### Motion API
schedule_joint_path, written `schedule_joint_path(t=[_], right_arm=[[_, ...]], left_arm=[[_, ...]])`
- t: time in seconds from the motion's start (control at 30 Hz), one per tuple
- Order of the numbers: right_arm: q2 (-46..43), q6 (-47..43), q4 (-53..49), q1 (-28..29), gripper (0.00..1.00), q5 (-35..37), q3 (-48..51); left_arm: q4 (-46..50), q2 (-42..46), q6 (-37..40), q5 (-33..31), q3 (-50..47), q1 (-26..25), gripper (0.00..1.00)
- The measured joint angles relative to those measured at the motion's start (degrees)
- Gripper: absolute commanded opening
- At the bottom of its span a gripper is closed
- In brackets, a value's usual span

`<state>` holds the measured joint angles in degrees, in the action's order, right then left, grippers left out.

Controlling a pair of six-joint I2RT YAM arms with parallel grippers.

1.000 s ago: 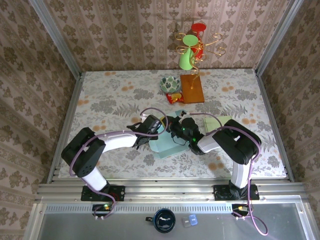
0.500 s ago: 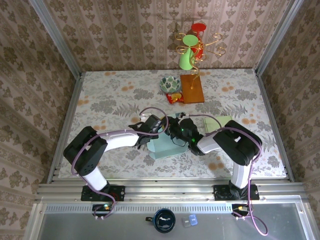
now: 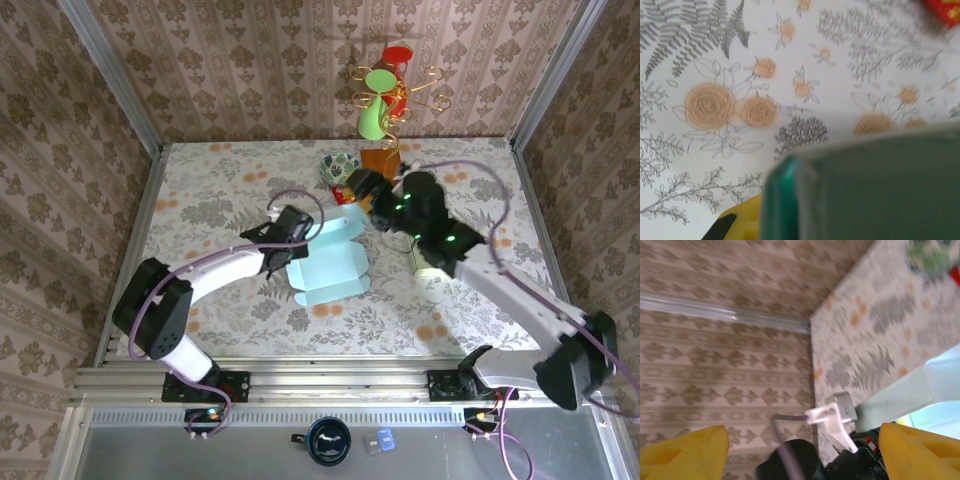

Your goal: Fold the paper box

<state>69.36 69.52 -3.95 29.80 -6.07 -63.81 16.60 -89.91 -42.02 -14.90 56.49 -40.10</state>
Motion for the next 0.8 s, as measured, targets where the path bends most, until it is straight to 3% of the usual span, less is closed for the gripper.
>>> schedule_joint_path(t=[0.13,0.3,0.5,0.63,0.8], right_arm=[[-5.0,-5.9,-9.0,-8.7,0.74,-2.3,-4.9],[-4.5,-11.3,-18.8,-18.8,0.67,-8.2,-6.8],[-1.7,-16.6,-27.4,-24.4,0.61,-14.9,-8.5],[1.2,-21.8,-30.9,-24.6,0.58,-18.3,-13.9],[5.4,-31.5,-34.6,-24.6,0.52,-21.1,-21.9]], left_arm=[[-0.5,1.2,-0.3,10.3,1.8,5.3,0.0],[-6.9,-1.1,-5.5,29.8,2.1,10.8,0.0],[-30.7,-10.2,-21.7,52.3,1.4,11.2,0.0],[-40.7,-13.6,-28.9,59.7,0.7,11.1,0.0],[-39.1,-13.8,-28.6,64.3,1.7,11.1,0.0]])
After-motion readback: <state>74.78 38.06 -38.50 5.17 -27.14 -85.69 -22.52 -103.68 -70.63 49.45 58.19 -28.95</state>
